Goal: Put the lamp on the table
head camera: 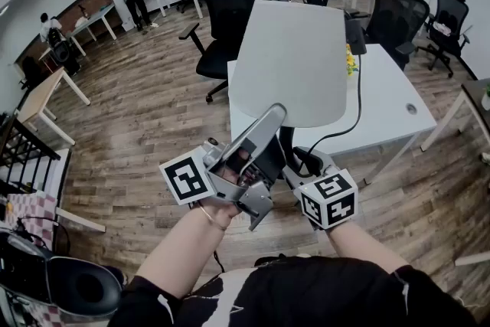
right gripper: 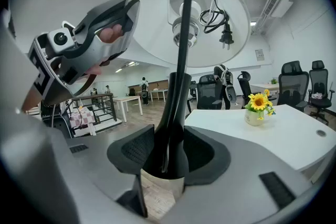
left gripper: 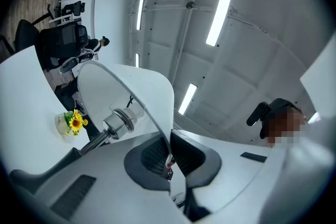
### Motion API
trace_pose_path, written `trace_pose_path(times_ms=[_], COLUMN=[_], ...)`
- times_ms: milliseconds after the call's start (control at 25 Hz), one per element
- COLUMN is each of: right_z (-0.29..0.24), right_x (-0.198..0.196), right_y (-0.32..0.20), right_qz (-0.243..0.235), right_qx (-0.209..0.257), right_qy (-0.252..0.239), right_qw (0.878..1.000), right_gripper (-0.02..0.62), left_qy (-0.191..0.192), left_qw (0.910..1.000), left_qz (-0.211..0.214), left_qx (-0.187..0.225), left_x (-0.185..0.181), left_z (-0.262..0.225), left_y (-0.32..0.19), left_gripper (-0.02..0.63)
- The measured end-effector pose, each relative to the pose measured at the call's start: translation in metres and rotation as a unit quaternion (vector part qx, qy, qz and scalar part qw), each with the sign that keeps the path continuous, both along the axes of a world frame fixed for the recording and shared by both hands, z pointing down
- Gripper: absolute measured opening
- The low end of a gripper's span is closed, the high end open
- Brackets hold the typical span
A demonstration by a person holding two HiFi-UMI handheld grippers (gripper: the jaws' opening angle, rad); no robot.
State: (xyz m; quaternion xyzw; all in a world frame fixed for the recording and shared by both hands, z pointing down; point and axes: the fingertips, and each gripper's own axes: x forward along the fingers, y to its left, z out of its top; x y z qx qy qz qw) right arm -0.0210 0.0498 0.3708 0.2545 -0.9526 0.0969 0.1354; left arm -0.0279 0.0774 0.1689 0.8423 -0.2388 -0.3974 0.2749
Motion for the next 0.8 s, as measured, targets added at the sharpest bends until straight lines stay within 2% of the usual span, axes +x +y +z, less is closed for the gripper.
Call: trace_pose_path(times_ms=[480, 800], right_z=[0.004, 0.014], right_x=[0.025, -0.004], right_y=[-0.004, 0.017], right_qz=[-0.015, -0.028], right_qx=[-0.031, -0.057], right_qy=[-0.012, -0.015], right_qw=[0.999, 0.998], right_gripper=[0.185, 0.186], left_qy=[-0.004, 0.002], left_qw=[0.9998, 0.9990], left_qz=[-0.018, -0.034], left_qx=[-0.009, -0.029], left_x=[0.028, -0.007], left_z=[0.001, 0.010], left_y=[-0.017, -0.013], left_gripper=[0.014, 0.014])
